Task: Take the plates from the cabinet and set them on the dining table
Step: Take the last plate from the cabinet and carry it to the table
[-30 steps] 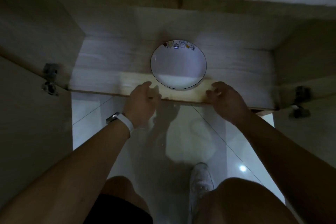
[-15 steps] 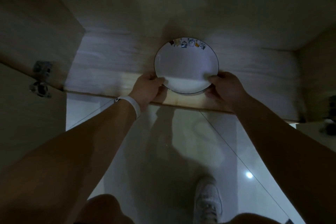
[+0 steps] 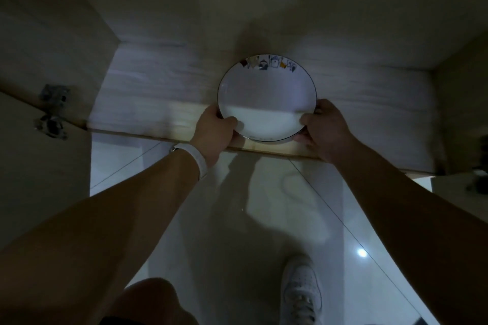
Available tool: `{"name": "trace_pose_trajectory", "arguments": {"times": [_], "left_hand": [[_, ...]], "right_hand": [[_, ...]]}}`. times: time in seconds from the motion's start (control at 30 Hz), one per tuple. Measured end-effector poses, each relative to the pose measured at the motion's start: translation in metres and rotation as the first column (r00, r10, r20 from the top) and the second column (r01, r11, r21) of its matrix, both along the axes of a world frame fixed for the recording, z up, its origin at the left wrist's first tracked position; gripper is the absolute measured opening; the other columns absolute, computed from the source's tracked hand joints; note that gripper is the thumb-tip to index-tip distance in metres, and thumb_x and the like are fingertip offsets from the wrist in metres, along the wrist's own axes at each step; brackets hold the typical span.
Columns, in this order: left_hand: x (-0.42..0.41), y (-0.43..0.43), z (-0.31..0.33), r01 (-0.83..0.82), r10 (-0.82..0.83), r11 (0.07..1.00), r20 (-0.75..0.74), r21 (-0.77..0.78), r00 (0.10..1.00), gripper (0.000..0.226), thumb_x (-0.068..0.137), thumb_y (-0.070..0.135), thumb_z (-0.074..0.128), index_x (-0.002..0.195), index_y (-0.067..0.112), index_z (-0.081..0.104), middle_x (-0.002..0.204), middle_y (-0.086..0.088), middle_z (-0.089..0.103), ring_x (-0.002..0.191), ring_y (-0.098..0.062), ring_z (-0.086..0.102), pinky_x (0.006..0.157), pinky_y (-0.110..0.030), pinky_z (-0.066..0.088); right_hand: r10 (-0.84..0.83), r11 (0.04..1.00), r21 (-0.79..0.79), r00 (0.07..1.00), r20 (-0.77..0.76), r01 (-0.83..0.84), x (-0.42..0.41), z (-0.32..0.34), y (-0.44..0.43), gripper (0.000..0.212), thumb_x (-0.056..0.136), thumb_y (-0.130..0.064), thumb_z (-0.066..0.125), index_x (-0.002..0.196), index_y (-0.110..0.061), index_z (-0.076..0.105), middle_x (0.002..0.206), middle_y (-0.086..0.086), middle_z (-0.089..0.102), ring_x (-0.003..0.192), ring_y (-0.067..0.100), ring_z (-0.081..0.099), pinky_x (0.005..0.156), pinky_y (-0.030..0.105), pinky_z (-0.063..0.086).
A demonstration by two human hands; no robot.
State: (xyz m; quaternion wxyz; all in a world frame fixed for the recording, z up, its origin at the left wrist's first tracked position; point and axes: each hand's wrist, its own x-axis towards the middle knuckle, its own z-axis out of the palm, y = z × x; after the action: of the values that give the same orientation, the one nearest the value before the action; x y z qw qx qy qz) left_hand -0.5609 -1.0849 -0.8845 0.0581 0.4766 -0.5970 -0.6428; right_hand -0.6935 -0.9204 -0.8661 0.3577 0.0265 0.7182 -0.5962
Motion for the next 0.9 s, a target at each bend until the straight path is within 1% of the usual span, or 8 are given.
{"name": "trace_pose_trajectory", "arguments": {"times": [0.1,0.17,0.33,0.43,0.53,0.63,0.7,0.9], "left_hand": [[0.014,0.004,0.000,-0.012,0.018,0.997,-0.079,0.073,0.997,0.041,0.083,0.000,0.058,0.124,0.001,0.051,0.119,-0.016,0.062,0.098,-0.037,0.067,0.074,-0.049,0.061],[0.022,0.006,0.002,-0.017,0.033,0.993,-0.127,0.119,0.991,0.050,0.081,-0.004,0.057,0.129,0.006,0.048,0.123,-0.013,0.060,0.104,-0.035,0.064,0.078,-0.050,0.060],[0.049,0.017,0.018,0.023,0.001,0.991,-0.176,0.134,0.984,0.061,0.081,-0.009,0.057,0.135,0.017,0.046,0.128,-0.006,0.059,0.109,-0.028,0.061,0.075,-0.039,0.058],[0.071,0.029,0.038,0.050,-0.019,0.986,-0.191,0.158,0.981,0.061,0.082,-0.009,0.058,0.133,0.022,0.046,0.130,-0.004,0.059,0.111,-0.027,0.061,0.078,-0.040,0.058],[0.099,0.046,0.068,0.050,-0.012,0.981,-0.201,0.186,0.980,0.060,0.083,-0.008,0.058,0.131,0.027,0.049,0.129,-0.001,0.060,0.110,-0.025,0.062,0.071,-0.037,0.059],[0.133,0.068,0.101,0.044,-0.006,0.971,-0.161,0.234,0.987,0.060,0.079,0.000,0.063,0.125,0.037,0.054,0.127,0.002,0.062,0.114,-0.029,0.061,0.082,-0.053,0.058],[0.156,0.084,0.127,-0.004,0.035,0.961,-0.106,0.278,0.994,0.060,0.082,-0.003,0.062,0.126,0.036,0.054,0.126,0.001,0.063,0.114,-0.029,0.060,0.086,-0.056,0.056],[0.220,0.127,0.236,-0.053,0.077,0.918,-0.046,0.392,0.996,0.059,0.086,-0.012,0.052,0.128,0.030,0.055,0.122,0.000,0.066,0.110,-0.023,0.063,0.072,-0.033,0.058]], "right_hand": [[0.034,0.999,-0.027,0.999,-0.015,-0.034,0.013,0.007,0.008,0.034,0.087,0.010,0.043,0.104,-0.017,0.055,0.105,0.007,0.063,0.087,0.030,0.068,0.053,0.034,0.058],[0.039,0.995,-0.088,0.999,0.013,-0.038,0.021,0.009,0.015,0.035,0.088,0.011,0.042,0.109,-0.014,0.055,0.108,0.006,0.063,0.089,0.027,0.069,0.061,0.039,0.061],[0.057,0.989,-0.139,0.998,0.028,-0.052,0.041,0.019,0.034,0.040,0.090,0.010,0.044,0.125,-0.008,0.050,0.113,0.006,0.064,0.092,0.023,0.070,0.061,0.030,0.059],[0.076,0.990,-0.125,0.996,0.051,-0.069,0.058,0.035,0.046,0.041,0.091,0.008,0.045,0.126,-0.012,0.049,0.117,0.007,0.065,0.097,0.026,0.069,0.063,0.032,0.059],[0.073,0.995,-0.078,0.991,0.114,-0.065,0.079,0.062,0.060,0.044,0.089,0.009,0.047,0.125,-0.016,0.050,0.116,0.004,0.064,0.100,0.026,0.067,0.067,0.035,0.060],[0.069,0.998,-0.020,0.983,0.173,-0.067,0.107,0.093,0.082,0.047,0.086,0.010,0.048,0.123,-0.018,0.050,0.120,0.008,0.062,0.106,0.029,0.064,0.071,0.039,0.060],[0.054,0.998,0.006,0.975,0.217,-0.057,0.129,0.120,0.097,0.045,0.086,0.010,0.050,0.123,-0.017,0.051,0.121,0.011,0.061,0.109,0.031,0.062,0.075,0.045,0.060],[0.055,0.995,0.064,0.957,0.284,-0.076,0.195,0.231,0.136,0.044,0.086,0.009,0.053,0.124,-0.012,0.050,0.117,0.013,0.063,0.104,0.031,0.065,0.079,0.052,0.059]]}}
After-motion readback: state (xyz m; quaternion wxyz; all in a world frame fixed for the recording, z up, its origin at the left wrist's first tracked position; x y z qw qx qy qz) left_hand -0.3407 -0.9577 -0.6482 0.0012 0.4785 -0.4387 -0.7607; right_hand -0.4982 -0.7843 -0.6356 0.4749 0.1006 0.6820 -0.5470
